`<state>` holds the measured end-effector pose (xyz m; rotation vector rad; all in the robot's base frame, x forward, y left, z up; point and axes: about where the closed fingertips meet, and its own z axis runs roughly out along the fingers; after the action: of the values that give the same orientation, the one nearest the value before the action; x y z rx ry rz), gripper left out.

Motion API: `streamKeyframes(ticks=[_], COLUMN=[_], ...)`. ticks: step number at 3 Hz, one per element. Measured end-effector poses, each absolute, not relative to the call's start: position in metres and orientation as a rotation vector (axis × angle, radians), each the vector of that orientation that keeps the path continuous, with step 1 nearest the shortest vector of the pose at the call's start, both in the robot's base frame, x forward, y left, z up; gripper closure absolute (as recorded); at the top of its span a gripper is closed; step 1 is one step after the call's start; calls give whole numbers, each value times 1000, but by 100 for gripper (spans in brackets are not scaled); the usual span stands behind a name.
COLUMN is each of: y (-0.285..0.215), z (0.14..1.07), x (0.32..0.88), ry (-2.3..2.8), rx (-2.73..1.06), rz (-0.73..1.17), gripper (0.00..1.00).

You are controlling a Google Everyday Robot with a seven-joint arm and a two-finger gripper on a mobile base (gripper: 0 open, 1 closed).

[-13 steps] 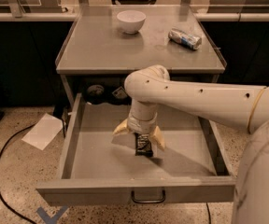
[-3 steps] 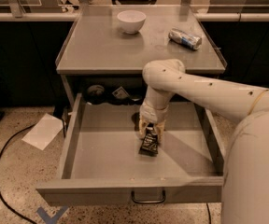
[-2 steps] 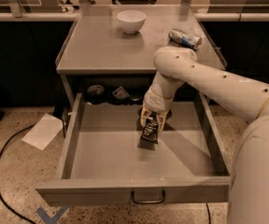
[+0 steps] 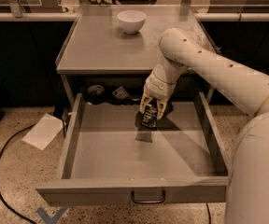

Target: Pick rxbar chocolate from top drawer and place on counter

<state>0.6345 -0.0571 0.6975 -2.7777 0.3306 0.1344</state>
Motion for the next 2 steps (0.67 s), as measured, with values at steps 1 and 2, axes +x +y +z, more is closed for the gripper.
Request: streamKeyframes(ticks=[1, 2], y=[-57, -58], z=[714, 760], x=[638, 650], ry=[324, 301], rx=[-2797, -2811], rz=[87, 46], gripper=[100, 100])
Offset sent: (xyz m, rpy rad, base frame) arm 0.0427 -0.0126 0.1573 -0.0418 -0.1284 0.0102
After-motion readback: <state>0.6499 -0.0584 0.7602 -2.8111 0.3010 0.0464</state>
